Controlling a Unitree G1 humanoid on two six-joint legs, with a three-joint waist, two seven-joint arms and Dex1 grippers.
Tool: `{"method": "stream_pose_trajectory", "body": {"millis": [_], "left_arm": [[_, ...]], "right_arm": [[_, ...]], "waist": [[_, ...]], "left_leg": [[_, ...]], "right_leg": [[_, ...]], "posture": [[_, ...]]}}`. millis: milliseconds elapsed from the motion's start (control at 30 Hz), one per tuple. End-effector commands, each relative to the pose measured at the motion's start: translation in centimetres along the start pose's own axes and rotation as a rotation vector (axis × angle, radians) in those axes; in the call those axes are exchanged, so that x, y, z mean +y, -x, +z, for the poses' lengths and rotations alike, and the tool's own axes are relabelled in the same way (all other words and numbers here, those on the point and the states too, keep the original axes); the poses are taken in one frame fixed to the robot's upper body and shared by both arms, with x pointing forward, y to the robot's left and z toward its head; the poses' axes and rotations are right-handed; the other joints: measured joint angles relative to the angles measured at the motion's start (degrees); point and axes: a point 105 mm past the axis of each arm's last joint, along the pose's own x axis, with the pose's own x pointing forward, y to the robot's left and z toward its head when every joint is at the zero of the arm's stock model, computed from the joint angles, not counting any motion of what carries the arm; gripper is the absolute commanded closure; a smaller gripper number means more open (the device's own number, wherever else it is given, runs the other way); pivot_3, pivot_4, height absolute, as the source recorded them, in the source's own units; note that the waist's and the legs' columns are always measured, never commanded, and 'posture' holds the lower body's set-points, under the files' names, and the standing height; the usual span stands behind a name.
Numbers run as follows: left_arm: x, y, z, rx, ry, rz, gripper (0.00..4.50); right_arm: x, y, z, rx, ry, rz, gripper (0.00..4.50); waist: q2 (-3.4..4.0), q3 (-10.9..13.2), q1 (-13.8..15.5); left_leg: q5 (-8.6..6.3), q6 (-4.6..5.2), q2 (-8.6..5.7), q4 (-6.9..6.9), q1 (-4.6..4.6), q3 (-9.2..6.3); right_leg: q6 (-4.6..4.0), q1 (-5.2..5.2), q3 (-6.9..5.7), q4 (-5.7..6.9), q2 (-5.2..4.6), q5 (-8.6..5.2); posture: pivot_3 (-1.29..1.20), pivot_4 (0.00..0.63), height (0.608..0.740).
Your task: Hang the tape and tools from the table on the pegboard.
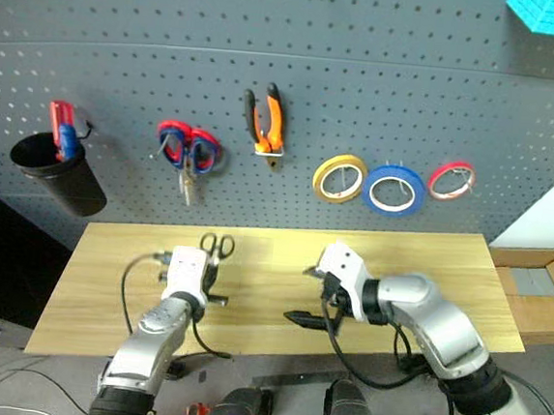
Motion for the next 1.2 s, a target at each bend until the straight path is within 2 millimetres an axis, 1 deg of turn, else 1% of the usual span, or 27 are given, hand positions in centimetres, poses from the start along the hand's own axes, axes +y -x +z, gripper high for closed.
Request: {"method": "stream_pose_trajectory", "body": {"millis": [33, 100, 200, 367, 500, 633, 700, 800, 867, 967, 1200], "left_arm": [[-0.1, 1.0, 2.3, -0.124, -0.039, -0.004, 4.35], [-0.5, 1.6, 2.9, -0.163, -0.044, -0.026, 4.35], [-0.8, 3.0, 4.4, -0.273, -0.097, -0.036, 4.35], [1.1, 5.5, 8.1, -0.484, -0.127, 0.123, 4.35], [1.9, 6.6, 9.8, -0.552, -0.1, 0.179, 4.35], [1.8, 6.7, 11.1, -0.599, -0.069, 0.183, 4.35], [1.8, 6.5, 11.3, -0.599, -0.073, 0.182, 4.35], [2.1, 5.8, 11.0, -0.568, -0.048, 0.196, 4.35], [2.1, 5.0, 10.7, -0.537, -0.043, 0.182, 4.35], [1.8, 4.3, 10.4, -0.511, -0.036, 0.155, 4.35], [1.2, 3.0, 9.7, -0.433, 0.014, 0.114, 4.35]], "right_arm": [[1.1, 0.3, 3.1, -0.095, 0.096, 0.087, 0.0], [1.2, 0.1, 3.3, -0.098, 0.121, 0.112, 0.0], [0.9, -0.2, 4.0, -0.114, 0.15, 0.124, 0.0], [0.9, -0.2, 5.6, -0.169, 0.205, 0.155, 0.0], [0.0, -0.6, 7.2, -0.234, 0.236, 0.107, 0.0], [-1.0, -1.1, 8.2, -0.267, 0.247, 0.049, 0.0], [-1.1, -1.2, 8.3, -0.271, 0.248, 0.042, 0.0], [-1.5, -1.3, 8.5, -0.275, 0.256, 0.017, 0.0], [-2.8, -1.4, 9.1, -0.296, 0.248, -0.063, 0.0], [-3.7, -1.4, 9.8, -0.323, 0.245, -0.12, 0.0], [-4.3, -1.2, 10.4, -0.345, 0.249, -0.175, 0.0]], "waist": [[-0.01, -0.4, 0.2], [-0.12, -0.7, 0.3], [-0.12, -0.8, 0.5], [-0.15, -0.9, 1.5], [-0.13, -1.4, 1.9], [-0.11, -1.6, 2.2], [-0.11, -1.6, 2.5], [-0.08, -1.7, 2.8], [-0.09, -1.7, 2.8], [-0.08, -1.8, 2.8], [-0.09, -2.0, 2.9]], "left_leg": [[-0.02, -0.03, 0.0, -0.01, -0.06, -0.03], [-0.06, -0.09, 0.0, -0.03, -0.13, -0.17], [-0.05, -0.13, 0.0, -0.06, -0.31, -0.31], [-0.07, -0.09, 0.03, -0.08, -0.36, -0.33], [-0.05, -0.07, 0.02, -0.06, -0.34, -0.33], [-0.02, -0.05, 0.0, -0.03, -0.33, -0.31], [-0.01, -0.05, 0.0, -0.02, -0.33, -0.31], [-0.01, -0.06, 0.0, -0.02, -0.33, -0.31], [0.0, -0.07, 0.0, -0.02, -0.33, -0.3], [0.02, -0.09, 0.0, -0.02, -0.3, -0.29], [0.06, -0.16, 0.0, -0.01, -0.31, -0.28]], "right_leg": [[0.0, -0.02, 0.0, -0.04, 0.0, 0.02], [-0.01, -0.02, -0.04, -0.15, 0.0, 0.02], [-0.05, -0.06, -0.15, -0.35, 0.01, 0.05], [-0.12, -0.05, -0.18, -0.56, 0.05, 0.2], [-0.11, -0.02, -0.2, -0.56, 0.06, 0.22], [-0.04, 0.0, -0.34, -0.56, 0.07, 0.27], [-0.04, 0.0, -0.36, -0.55, 0.08, 0.27], [-0.06, -0.01, -0.38, -0.54, 0.09, 0.28], [-0.07, -0.02, -0.38, -0.52, 0.11, 0.3], [-0.13, -0.02, -0.37, -0.48, 0.13, 0.35], [-0.13, -0.02, -0.37, -0.48, 0.15, 0.42]], "posture": [[-0.02, 0.157, 0.74], [-0.01, 0.145, 0.74], [0.01, 0.137, 0.74], [0.03, 0.135, 0.74], [0.05, 0.143, 0.74], [0.05, 0.144, 0.74], [0.05, 0.143, 0.74], [0.05, 0.14, 0.74], [0.05, 0.137, 0.74], [0.04, 0.133, 0.74], [0.03, 0.129, 0.74]]}}
